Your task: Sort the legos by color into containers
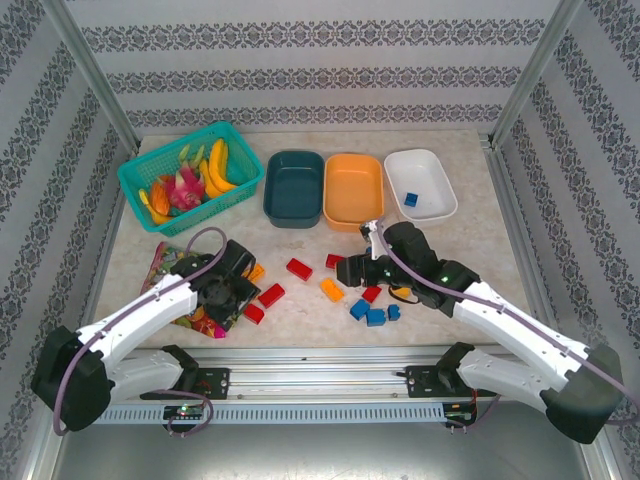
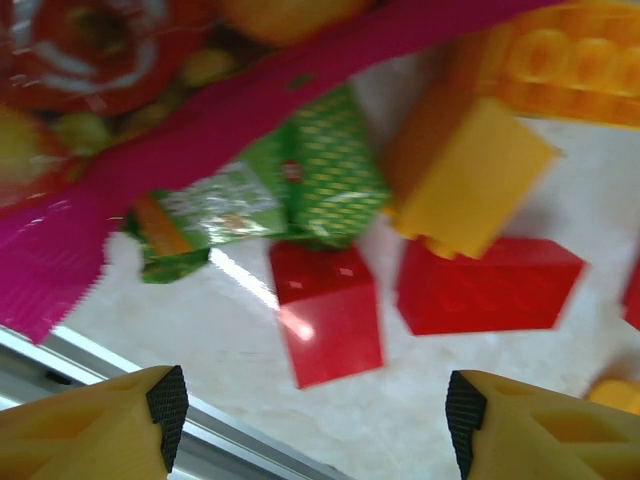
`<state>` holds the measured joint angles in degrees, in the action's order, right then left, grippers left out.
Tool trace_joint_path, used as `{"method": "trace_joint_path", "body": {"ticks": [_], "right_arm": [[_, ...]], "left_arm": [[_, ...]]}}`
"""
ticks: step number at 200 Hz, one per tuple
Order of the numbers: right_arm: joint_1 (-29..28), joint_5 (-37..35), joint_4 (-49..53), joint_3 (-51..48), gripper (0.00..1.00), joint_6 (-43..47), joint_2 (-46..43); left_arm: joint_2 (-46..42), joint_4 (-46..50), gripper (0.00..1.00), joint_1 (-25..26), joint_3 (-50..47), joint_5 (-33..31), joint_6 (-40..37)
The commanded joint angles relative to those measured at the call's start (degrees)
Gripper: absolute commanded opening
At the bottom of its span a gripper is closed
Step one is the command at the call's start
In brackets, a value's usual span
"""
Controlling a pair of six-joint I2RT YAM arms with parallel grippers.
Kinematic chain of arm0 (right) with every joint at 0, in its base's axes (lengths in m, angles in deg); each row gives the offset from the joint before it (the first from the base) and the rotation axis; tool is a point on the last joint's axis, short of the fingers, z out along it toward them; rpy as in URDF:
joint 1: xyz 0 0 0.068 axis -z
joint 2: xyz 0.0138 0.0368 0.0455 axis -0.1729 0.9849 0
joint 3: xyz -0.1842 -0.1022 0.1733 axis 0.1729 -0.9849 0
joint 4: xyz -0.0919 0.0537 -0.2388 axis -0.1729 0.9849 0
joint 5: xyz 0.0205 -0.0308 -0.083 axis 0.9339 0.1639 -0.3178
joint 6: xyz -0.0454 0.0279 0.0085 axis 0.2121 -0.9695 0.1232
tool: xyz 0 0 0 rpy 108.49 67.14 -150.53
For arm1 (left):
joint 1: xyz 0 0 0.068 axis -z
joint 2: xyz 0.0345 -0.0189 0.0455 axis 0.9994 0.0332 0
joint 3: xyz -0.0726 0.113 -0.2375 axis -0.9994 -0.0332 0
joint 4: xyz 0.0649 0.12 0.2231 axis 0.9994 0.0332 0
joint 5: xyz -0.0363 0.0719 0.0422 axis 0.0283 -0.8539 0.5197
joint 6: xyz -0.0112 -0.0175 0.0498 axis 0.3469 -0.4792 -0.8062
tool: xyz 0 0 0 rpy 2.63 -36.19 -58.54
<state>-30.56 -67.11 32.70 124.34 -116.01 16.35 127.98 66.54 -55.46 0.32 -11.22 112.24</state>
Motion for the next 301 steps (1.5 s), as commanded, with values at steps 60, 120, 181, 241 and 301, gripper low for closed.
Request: {"method": "trace_joint_path", "body": {"ticks": [60, 120, 181, 241, 301], "right_arm": [[-1.92, 7.43, -4.25, -2.03, 0.67, 2.8, 2.21], [-1.81, 7.7, -3.34, -2.31, 0.73, 2.8, 3.06], [-1.8, 8.05, -4.36, -3.19, 0.73, 2.11, 2.5], [-1.6, 7.78, -3.53, -3.5, 0.73, 1.52, 0.92], [-1.34, 6.61, -3.65, -1.75, 0.73, 1.24, 1.19]], "left_arm": [[3.2, -8.62, 0.7, 1.93, -2.77, -1.6, 9.43], [5.53, -6.97, 0.61, 4.94, -2.78, -2.01, 11.82], [6.27, -8.06, 0.59, 6.12, -4.52, -4.04, 13.1], [10.61, -11.68, 0.53, 6.12, -4.63, -4.82, 10.58], [7.83, -5.35, 0.35, 6.46, -1.01, -7.77, 8.07]]}}
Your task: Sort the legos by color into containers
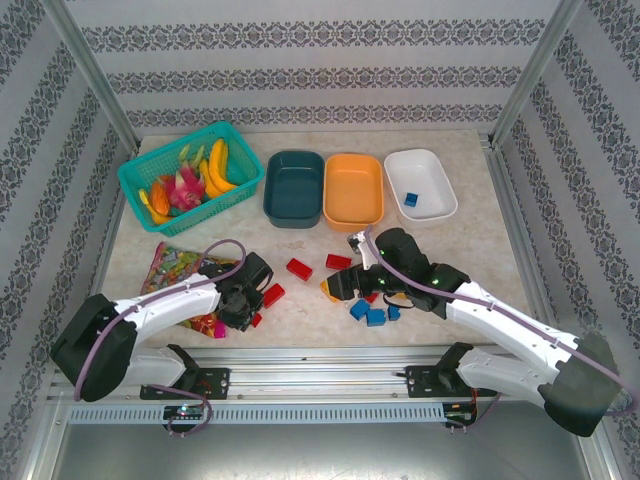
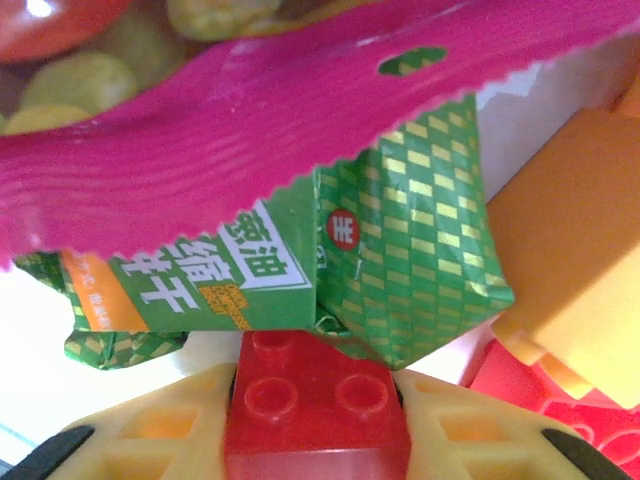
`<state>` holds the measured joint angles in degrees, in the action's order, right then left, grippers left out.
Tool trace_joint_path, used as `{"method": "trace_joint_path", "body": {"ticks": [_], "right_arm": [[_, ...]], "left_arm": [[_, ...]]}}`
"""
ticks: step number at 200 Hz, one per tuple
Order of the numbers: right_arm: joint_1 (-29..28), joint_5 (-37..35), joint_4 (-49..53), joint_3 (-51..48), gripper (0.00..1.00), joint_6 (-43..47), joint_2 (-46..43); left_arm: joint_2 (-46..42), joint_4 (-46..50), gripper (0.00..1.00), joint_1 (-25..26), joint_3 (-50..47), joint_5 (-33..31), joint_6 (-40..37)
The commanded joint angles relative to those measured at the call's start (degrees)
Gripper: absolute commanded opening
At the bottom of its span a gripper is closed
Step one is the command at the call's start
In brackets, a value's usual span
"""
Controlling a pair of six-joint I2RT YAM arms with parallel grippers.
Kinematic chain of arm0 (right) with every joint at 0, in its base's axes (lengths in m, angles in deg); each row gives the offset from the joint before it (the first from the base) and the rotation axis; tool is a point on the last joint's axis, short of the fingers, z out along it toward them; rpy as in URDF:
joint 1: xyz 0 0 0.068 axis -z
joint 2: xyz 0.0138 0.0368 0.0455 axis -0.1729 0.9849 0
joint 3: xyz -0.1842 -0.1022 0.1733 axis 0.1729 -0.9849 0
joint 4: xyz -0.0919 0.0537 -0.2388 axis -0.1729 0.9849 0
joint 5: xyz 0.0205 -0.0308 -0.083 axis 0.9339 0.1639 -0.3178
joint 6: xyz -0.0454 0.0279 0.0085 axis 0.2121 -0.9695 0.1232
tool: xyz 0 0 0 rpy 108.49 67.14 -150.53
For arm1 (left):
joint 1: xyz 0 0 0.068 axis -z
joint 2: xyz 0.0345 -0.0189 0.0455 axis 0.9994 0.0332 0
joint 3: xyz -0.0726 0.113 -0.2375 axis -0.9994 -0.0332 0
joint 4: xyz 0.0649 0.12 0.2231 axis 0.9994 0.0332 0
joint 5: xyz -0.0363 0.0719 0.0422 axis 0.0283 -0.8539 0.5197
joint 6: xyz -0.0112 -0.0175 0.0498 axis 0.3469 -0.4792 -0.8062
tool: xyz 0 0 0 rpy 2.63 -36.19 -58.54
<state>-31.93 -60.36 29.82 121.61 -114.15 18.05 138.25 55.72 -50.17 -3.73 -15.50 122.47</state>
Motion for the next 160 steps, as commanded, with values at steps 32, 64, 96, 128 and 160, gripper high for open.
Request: {"method": "trace_joint_path", "body": {"ticks": [32, 64, 96, 128, 160], "right_arm": [[1.04, -2.82, -0.38, 4.72, 0.73, -0.72, -1.56], [4.33, -8.93, -3.93, 8.07, 0.78, -4.24, -3.05], [9.14, -13.06, -6.07, 11.26, 0.86, -9.1, -1.75], [13.02, -14.86, -0.42, 15.81, 0.88, -11.48, 0.91], [15.44, -15.05, 2.05, 15.33, 0.88, -13.35, 0.17]], "left_arm": [[-5.74, 16.48, 0.34, 1.36, 15.88, -8.37, -10.14], [2.51, 15.77, 0.32, -2.9, 29.56, -5.51, -22.65], [18.74, 14.62, 0.31, -8.71, 47.66, -2.15, -35.81], [37.74, 17.51, 0.3, -13.1, 70.06, -0.96, -46.45], [54.52, 22.0, 0.31, -15.94, 89.59, 0.0, -51.02]]}}
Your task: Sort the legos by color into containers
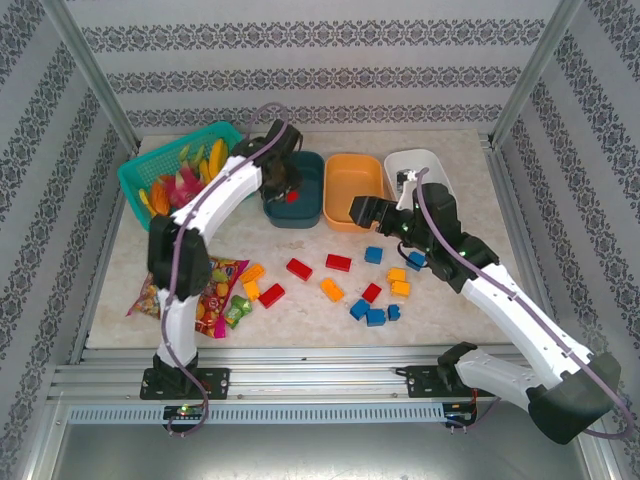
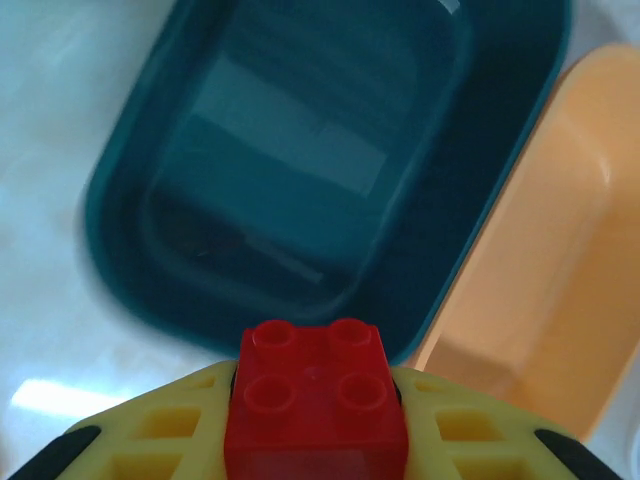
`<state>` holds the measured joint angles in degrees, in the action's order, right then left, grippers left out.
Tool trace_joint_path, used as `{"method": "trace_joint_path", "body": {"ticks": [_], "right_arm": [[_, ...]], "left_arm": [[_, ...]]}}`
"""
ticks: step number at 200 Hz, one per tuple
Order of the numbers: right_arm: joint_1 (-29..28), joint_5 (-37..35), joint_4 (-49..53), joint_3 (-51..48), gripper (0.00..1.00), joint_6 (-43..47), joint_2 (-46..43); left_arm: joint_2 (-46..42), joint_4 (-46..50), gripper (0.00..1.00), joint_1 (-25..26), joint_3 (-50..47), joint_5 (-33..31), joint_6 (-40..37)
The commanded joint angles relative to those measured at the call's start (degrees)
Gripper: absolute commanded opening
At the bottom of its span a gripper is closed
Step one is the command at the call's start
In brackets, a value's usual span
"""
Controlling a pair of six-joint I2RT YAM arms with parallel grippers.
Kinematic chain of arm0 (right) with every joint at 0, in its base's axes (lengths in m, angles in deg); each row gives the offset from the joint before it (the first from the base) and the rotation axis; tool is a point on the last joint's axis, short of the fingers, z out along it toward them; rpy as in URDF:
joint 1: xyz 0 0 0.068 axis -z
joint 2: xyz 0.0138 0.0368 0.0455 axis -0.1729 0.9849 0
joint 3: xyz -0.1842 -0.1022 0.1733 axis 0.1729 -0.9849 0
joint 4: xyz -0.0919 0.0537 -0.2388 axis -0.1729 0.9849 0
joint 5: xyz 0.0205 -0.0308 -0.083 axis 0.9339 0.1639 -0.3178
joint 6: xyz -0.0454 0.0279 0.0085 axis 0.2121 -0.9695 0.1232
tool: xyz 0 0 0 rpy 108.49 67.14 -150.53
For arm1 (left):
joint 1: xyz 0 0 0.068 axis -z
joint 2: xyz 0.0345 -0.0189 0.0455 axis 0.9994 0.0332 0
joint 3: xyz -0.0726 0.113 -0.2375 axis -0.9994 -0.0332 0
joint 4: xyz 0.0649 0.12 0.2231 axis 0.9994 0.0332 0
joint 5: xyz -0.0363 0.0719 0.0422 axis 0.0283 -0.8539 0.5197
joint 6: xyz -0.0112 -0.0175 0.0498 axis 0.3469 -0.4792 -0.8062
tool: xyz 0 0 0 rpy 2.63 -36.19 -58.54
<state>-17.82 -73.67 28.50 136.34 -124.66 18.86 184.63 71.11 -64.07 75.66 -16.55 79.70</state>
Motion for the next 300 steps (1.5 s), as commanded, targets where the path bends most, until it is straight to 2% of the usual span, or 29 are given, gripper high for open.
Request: {"method": "trace_joint_path", "body": {"ticks": [1, 19, 42, 91, 152, 190, 225, 263, 300], "right_arm": [[1.36, -1.74, 3.4, 0.57, 0.88, -2.88, -0.69], [2.08, -2.18, 4.81, -0.55, 0.88, -3.53, -1.89], [2.88, -4.14, 9.86, -1.22, 0.88, -4.67, -3.03], [5.35, -3.97, 15.98, -4.06, 0.87, -8.43, -4.77], [5.53, -7.11, 27.58, -0.92, 0.85, -5.7, -2.57], [5.51, -8.14, 29.42, -1.4, 0.84, -4.94, -3.37], [5.67, -9.92, 31.95, -0.72, 0.83, -5.23, -2.99], [7.38, -8.87, 38.4, -1.72, 0.74, -5.45, 2.54], [8.17, -3.57, 37.31, -6.07, 0.7, -2.08, 10.26]], "left_arm": [[8.63, 6.74, 0.31, -2.09, 10.61, 1.08, -8.29], [14.94, 7.52, 0.33, -2.93, 17.06, 1.86, -9.16], [19.55, 6.31, 0.38, -3.46, 20.35, 3.63, -10.12], [21.24, 5.83, 0.64, -3.48, 20.2, 5.07, -11.85], [12.84, 3.98, 0.81, -3.18, 20.5, 4.72, -12.46], [4.26, 3.32, 0.83, -2.29, 17.58, 5.13, -14.95], [-6.47, 0.98, 0.83, -0.37, 7.14, 4.59, -17.43], [-21.89, -9.37, 0.83, 3.57, -15.21, 9.12, -17.4], [-34.77, -17.98, 0.82, 10.51, -36.06, 10.99, -17.04]]}}
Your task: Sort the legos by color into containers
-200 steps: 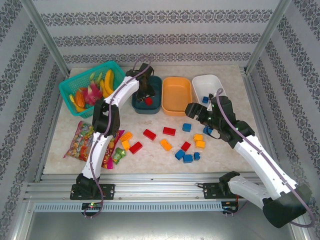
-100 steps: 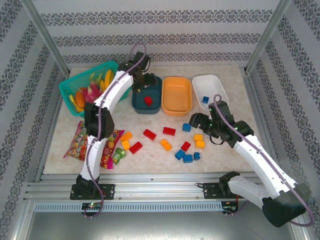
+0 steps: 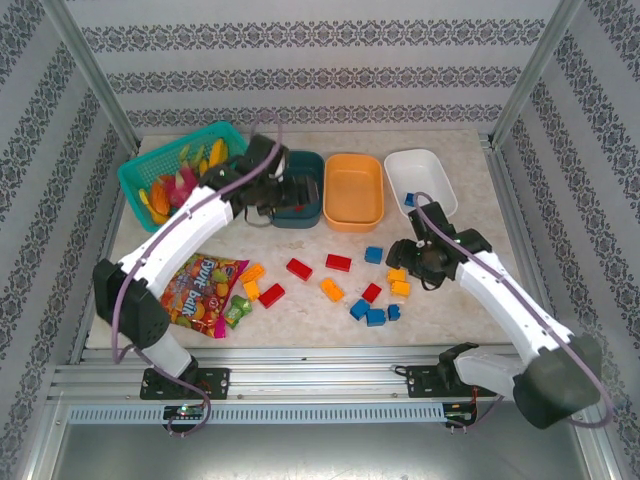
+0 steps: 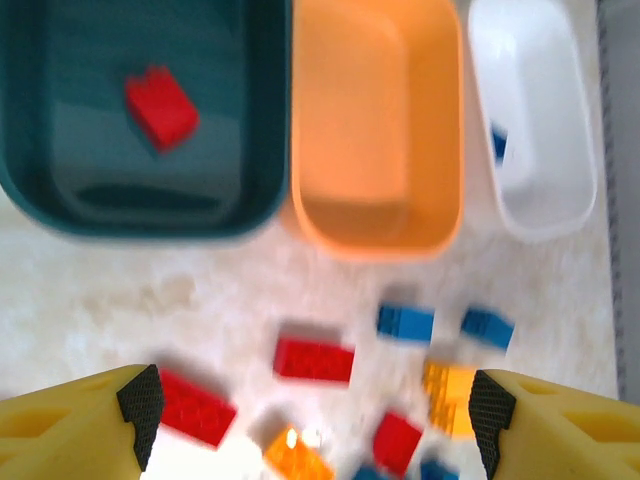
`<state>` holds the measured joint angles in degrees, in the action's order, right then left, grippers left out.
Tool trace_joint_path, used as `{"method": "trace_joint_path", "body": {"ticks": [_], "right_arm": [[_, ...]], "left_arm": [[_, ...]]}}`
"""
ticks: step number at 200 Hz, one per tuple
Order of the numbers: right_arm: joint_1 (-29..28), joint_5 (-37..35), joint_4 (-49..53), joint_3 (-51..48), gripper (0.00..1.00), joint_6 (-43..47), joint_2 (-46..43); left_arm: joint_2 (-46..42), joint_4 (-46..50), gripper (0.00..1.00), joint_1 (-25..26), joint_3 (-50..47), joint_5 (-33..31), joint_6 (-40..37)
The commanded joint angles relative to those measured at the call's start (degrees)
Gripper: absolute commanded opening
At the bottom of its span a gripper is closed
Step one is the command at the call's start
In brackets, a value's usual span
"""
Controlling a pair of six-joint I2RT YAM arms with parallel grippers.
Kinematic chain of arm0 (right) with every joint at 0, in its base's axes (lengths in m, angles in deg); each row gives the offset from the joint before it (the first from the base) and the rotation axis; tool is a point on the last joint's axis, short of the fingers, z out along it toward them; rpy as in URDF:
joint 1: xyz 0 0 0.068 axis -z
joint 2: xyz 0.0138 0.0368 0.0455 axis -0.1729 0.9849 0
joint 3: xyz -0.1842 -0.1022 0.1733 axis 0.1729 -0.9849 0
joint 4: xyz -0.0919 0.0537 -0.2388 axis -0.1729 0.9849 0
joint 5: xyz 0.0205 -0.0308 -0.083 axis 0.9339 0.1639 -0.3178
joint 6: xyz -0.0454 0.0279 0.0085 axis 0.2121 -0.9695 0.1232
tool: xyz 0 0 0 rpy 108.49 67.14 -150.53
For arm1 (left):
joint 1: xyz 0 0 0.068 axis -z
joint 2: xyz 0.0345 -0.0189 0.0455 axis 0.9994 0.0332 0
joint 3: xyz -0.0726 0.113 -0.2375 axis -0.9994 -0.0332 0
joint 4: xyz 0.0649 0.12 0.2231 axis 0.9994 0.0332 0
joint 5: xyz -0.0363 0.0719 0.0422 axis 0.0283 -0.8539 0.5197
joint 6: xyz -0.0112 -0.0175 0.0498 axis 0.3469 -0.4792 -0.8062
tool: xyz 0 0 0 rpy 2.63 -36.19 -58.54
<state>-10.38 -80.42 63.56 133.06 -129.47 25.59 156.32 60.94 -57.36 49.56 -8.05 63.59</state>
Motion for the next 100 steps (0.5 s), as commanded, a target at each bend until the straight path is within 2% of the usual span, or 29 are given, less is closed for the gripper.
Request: {"method": "trace_joint_path", "body": {"ticks": [1, 26, 46, 100], "right_arm": [[0.74, 3.22, 2.11, -2.87, 0.7, 2.84, 3.74], [0.83, 4.55, -0.1, -4.27, 0.7, 4.91, 8.24], [1.04, 3.54, -0.53, -4.61, 0.7, 5.61, 11.65], [2.93, 5.57, -5.92, -5.08, 0.64, 7.34, 17.76]], "left_arm": [[-6.8, -8.0, 0.82, 3.97, -10.38, 2.47, -0.93], [-14.94, -13.16, 0.84, 7.39, -22.03, 2.16, 1.54], [-19.82, -14.87, 0.85, 8.28, -28.02, 1.77, 3.88], [-23.09, -12.72, 0.85, 8.45, -29.51, -0.19, 4.15]]}}
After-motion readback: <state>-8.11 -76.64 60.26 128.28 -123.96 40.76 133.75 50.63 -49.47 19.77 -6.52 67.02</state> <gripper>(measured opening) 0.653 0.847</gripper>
